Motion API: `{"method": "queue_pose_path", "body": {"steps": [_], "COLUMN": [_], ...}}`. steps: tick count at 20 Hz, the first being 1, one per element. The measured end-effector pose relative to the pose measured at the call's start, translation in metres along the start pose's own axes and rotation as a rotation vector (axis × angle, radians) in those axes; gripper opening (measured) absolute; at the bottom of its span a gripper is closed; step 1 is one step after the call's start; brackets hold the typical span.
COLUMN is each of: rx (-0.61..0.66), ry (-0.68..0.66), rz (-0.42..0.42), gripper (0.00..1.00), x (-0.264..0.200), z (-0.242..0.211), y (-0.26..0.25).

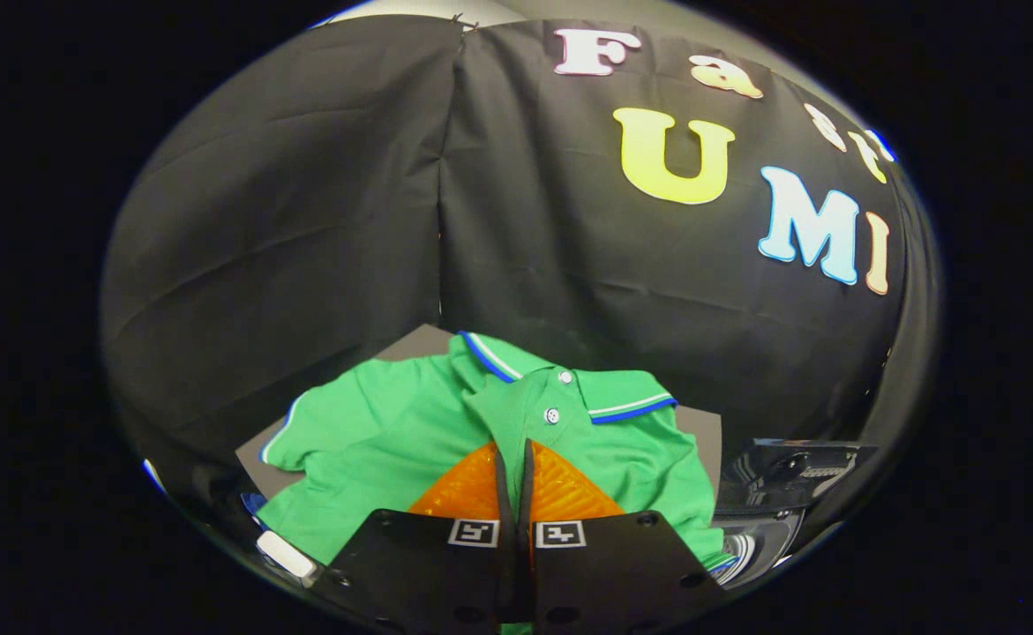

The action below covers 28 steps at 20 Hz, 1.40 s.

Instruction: Put the clothes into the washing machine and then close the washing machine lid.

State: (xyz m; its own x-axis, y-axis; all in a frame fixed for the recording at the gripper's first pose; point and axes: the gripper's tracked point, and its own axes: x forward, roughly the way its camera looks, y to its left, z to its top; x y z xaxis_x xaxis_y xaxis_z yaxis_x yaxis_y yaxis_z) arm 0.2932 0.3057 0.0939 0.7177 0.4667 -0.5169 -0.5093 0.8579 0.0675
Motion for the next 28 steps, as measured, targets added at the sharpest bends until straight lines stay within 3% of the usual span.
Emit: {"method": "queue_pose_path", "body": {"steps": [13, 28], "rx": [0.104, 0.184], "ry": [-0.144, -0.175], "rz": [-0.067, -0.066], "gripper": [0.02, 0.01], "x": [-0.08, -0.114], "z": [0.056, 0.04], "y": [-0.08, -0.187]}}
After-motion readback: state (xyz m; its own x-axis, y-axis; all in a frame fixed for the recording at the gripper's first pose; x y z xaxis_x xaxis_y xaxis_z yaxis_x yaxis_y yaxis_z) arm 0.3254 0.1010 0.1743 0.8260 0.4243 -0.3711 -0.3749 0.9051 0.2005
